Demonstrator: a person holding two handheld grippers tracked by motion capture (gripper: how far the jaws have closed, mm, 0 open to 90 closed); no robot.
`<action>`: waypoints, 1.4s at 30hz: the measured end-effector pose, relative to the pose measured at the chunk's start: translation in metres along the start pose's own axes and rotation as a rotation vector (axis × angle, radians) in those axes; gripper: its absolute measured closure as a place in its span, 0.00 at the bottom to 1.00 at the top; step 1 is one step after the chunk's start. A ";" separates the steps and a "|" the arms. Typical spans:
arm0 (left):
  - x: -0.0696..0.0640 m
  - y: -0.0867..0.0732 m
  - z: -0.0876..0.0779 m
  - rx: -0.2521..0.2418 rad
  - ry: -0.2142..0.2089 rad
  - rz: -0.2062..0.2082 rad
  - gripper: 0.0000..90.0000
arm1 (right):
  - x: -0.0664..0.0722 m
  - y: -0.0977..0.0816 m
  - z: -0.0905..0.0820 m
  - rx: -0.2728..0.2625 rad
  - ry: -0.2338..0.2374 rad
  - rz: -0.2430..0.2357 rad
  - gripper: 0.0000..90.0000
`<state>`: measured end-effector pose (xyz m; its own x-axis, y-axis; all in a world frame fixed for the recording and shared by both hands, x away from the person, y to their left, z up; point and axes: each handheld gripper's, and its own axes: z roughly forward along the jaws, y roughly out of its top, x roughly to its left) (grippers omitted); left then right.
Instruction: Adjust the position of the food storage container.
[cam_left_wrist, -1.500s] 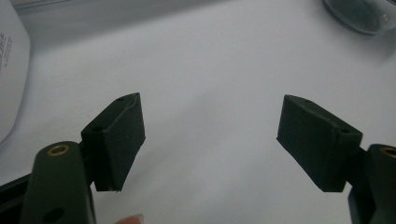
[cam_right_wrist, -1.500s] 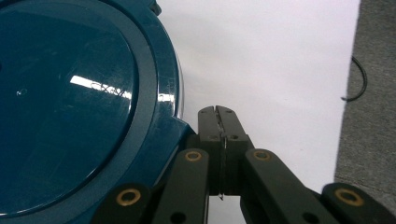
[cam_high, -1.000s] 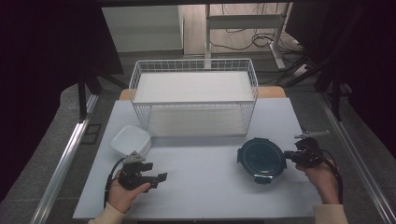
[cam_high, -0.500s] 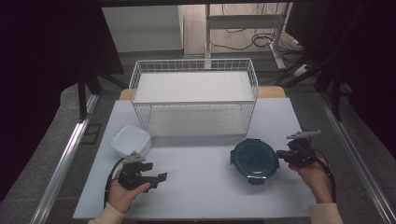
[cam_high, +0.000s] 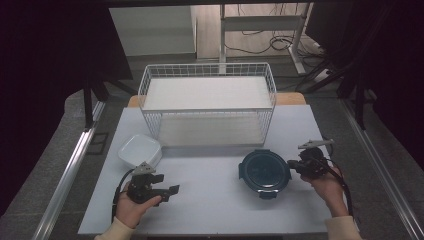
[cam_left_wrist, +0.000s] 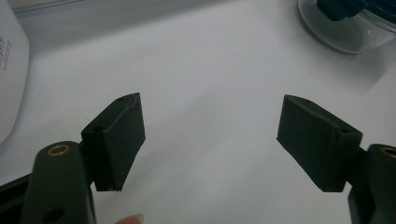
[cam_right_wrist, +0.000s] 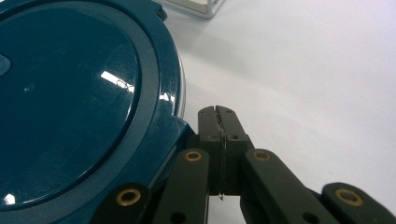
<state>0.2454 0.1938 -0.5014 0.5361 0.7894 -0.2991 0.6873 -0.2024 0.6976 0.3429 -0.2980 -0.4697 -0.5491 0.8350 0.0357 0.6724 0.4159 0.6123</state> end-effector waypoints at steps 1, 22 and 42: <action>0.000 0.000 0.000 0.000 0.000 0.000 0.25 | 0.001 0.001 0.001 -0.001 0.002 -0.004 1.00; 0.000 0.001 -0.003 -0.012 -0.005 -0.002 0.25 | 0.042 0.015 0.019 -0.004 0.078 -0.057 1.00; 0.001 0.002 -0.007 -0.030 -0.010 -0.007 0.25 | 0.078 0.024 0.032 -0.008 0.136 -0.102 1.00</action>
<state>0.2438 0.1981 -0.4959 0.5364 0.7848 -0.3103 0.6761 -0.1795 0.7146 0.3315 -0.2112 -0.4777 -0.6770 0.7317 0.0791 0.6057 0.4928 0.6248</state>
